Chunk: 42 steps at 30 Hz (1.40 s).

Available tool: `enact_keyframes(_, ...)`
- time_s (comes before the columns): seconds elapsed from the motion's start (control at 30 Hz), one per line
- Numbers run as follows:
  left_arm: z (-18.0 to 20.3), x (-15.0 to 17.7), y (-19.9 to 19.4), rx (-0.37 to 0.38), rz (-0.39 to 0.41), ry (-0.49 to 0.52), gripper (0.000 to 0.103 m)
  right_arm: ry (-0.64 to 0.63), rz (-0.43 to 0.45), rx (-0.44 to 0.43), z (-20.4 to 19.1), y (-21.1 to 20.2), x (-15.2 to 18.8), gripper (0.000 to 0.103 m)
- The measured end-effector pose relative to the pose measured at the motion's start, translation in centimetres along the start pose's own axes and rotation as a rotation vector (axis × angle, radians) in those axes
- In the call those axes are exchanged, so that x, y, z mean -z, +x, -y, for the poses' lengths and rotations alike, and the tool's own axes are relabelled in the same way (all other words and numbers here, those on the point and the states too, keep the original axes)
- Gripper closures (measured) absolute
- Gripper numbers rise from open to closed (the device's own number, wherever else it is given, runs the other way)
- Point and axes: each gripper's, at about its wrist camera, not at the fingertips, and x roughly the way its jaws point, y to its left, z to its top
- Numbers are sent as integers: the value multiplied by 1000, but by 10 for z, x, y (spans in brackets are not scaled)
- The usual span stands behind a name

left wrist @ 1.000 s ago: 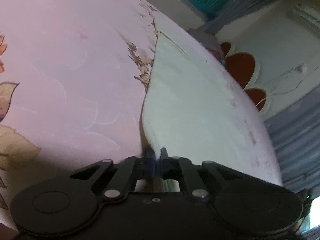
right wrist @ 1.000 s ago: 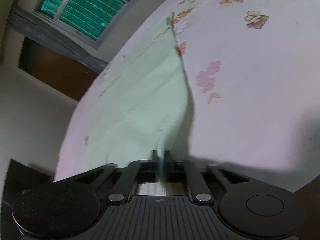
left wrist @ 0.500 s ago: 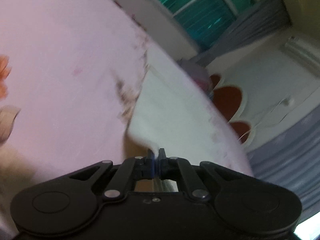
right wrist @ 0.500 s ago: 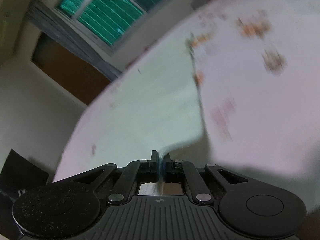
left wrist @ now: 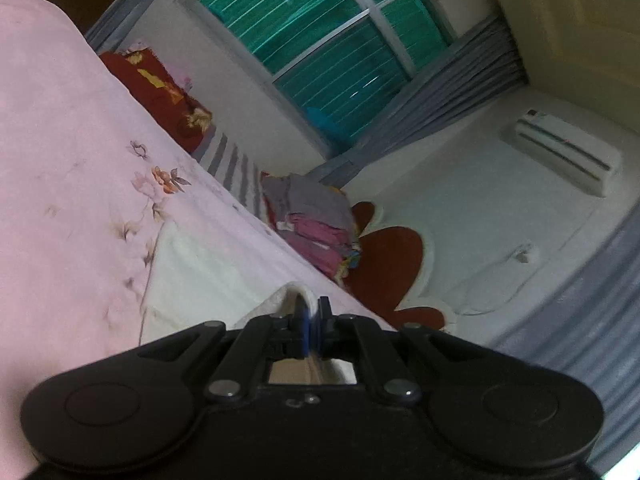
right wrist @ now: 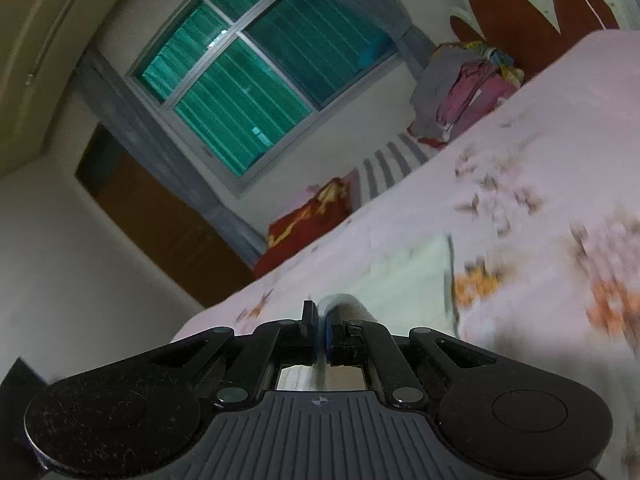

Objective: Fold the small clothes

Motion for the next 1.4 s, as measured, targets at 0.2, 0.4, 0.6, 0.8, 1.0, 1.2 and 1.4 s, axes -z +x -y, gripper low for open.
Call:
enact_keyframes(0.2,-62,-12,88,-134,-150,-85,100,63,-67,97,44,100,-32,100)
enact_keyframes(0.4,-94,-25,136,-167,-210,-99,100,159,-156,159,98,164,-25,100)
enact_keyframes(0.6,-106,-38,167,-144,-206,-108,68,208,-175,137,113,193,-35,99)
enact_keyframes(0.8,-103,-51,160,-131,-124,-61,30,136,-47,209,105,181,-41,25)
enact_keyframes(1.0,-85,-49,186,-262,-318,247,54,-25,-156,228,94,188,-36,52)
enact_keyframes(1.2,-71,-37,205,-284,-413,434,86,-269,-276,332,72,226,-16,87)
enact_keyframes(1.4,-81,-40,200,-248,-397,384,97,-366,-231,387,65,225,-9,85)
